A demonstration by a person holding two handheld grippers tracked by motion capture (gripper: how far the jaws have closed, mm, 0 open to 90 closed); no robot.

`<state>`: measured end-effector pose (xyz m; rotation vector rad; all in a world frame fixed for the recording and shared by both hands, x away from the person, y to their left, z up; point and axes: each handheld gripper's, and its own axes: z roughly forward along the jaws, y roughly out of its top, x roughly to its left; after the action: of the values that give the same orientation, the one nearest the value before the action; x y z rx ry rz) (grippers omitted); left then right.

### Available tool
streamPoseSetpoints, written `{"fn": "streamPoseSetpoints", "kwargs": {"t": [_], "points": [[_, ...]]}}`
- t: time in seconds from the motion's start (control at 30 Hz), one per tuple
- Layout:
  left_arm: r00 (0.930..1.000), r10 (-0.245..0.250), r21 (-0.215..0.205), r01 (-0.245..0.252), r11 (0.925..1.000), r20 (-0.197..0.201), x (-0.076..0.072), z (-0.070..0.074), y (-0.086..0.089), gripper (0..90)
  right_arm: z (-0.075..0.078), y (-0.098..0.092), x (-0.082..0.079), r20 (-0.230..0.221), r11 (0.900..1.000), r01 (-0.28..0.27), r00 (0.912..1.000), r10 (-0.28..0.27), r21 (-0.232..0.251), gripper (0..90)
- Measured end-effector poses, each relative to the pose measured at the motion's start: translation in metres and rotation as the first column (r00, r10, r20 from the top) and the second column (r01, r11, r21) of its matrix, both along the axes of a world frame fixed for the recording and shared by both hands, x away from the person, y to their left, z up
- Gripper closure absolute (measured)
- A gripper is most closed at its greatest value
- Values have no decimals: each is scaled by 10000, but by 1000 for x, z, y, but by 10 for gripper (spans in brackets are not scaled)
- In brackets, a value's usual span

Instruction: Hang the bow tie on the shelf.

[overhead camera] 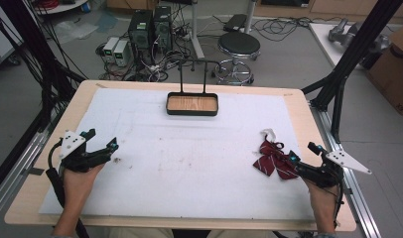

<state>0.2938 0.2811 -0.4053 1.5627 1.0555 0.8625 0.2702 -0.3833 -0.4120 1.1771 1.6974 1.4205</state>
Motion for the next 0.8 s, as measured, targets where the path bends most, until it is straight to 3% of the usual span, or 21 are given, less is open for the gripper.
{"fn": "streamPoseSetpoints", "kwargs": {"t": [0.2,0.5,0.73,0.77,0.8], "points": [[10000,-59,73,59,10000,12,0,1,0,185,-4,2,6,-49,9987,-264,9996,262,-443,152],[10000,-48,-15,48,10000,87,-1,2,1,185,-13,5,19,-442,9965,-585,9975,559,-602,155],[10000,-88,29,88,10000,44,0,1,1,185,-22,9,34,-944,9929,-916,9920,843,-759,182],[9999,-95,-9,95,10000,47,0,1,0,185,-23,9,36,-1073,9922,-966,9903,879,-783,183],[9999,-97,-2,97,10000,53,0,1,0,185,-26,10,42,-1483,9907,-1063,9845,930,-844,198]]}}
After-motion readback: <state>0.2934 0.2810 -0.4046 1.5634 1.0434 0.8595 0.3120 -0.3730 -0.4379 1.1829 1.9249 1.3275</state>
